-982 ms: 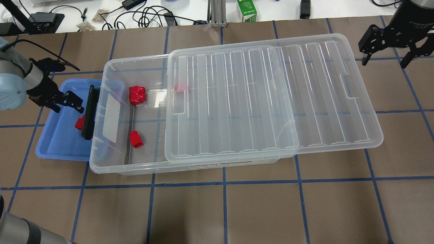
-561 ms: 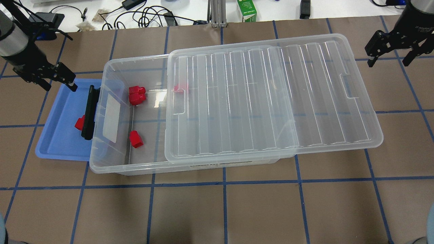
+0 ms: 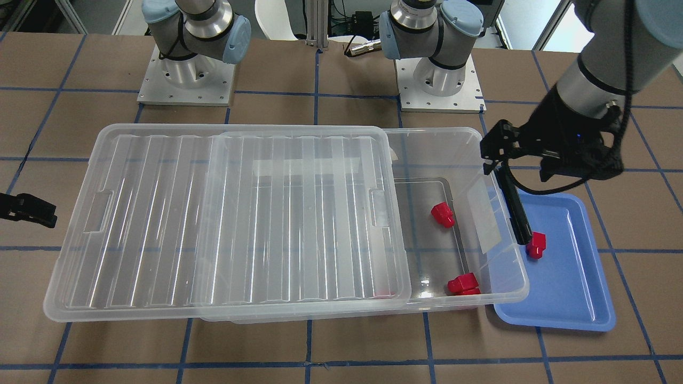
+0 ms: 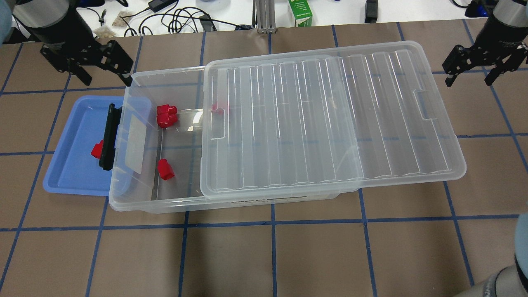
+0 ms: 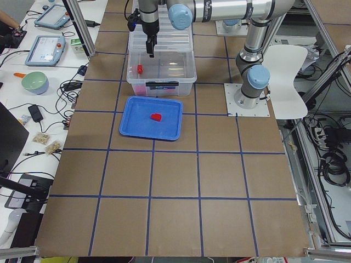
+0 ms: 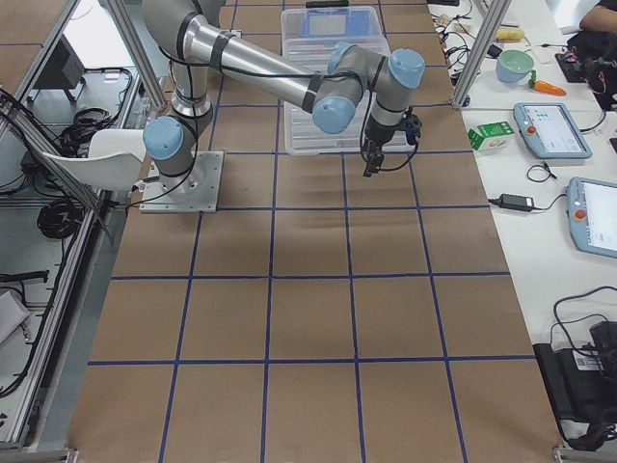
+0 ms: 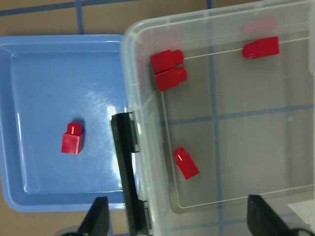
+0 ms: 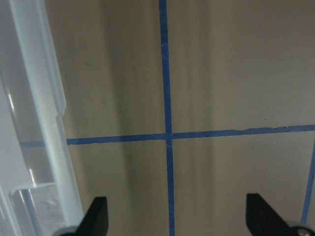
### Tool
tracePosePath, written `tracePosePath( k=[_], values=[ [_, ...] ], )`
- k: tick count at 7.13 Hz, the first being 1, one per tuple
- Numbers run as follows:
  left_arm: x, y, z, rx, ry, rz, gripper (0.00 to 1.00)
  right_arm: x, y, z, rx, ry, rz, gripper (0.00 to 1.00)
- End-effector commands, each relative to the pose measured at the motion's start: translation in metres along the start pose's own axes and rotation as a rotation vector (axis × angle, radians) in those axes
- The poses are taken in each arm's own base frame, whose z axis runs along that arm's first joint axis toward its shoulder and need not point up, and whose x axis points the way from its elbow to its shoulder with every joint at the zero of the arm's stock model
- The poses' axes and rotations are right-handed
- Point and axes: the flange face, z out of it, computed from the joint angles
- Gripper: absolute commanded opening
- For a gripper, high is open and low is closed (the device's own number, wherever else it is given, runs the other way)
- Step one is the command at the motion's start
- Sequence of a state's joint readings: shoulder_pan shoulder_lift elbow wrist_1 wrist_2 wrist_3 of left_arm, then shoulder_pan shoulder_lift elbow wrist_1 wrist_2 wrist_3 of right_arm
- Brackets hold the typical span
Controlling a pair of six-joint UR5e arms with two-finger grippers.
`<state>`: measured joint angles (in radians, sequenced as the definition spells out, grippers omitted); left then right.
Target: Place red block in blue tray from box
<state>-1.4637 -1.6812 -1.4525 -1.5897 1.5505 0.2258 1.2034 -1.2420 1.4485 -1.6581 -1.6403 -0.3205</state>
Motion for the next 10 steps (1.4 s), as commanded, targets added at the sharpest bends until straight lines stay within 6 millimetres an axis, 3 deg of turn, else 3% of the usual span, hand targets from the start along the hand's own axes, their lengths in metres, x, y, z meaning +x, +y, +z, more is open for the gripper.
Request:
tracePosePath(
  k=[1, 3, 4, 6, 7, 8, 10],
  values=[
    [0.067, 0.011, 0.000, 0.012, -0.012, 0.004, 1.00, 0.002, -0.004, 0.013, -0.026, -0.006, -0.012, 1.00],
    [0.058, 0.013, -0.015, 0.046, -0.036, -0.012, 1.00, 0.000, 0.001, 0.024, -0.051, -0.013, -0.020, 1.00],
    [0.039, 0.018, -0.024, 0.043, -0.099, -0.040, 1.00, -0.002, 0.003, 0.025, -0.058, -0.016, -0.022, 1.00],
    [0.014, 0.014, -0.041, 0.065, 0.046, -0.114, 1.00, -0.004, 0.006, 0.026, -0.069, -0.022, -0.023, 1.00],
    [0.012, 0.020, -0.029, 0.009, -0.086, -0.108, 1.00, -0.004, 0.006, 0.026, -0.070, -0.023, -0.021, 1.00],
    [0.036, 0.021, -0.026, 0.013, -0.107, -0.104, 1.00, -0.007, 0.007, 0.025, -0.076, -0.024, -0.023, 1.00],
    [0.039, 0.017, -0.026, 0.028, -0.099, -0.106, 1.00, -0.012, 0.010, 0.025, -0.094, -0.036, -0.018, 1.00]
  ],
)
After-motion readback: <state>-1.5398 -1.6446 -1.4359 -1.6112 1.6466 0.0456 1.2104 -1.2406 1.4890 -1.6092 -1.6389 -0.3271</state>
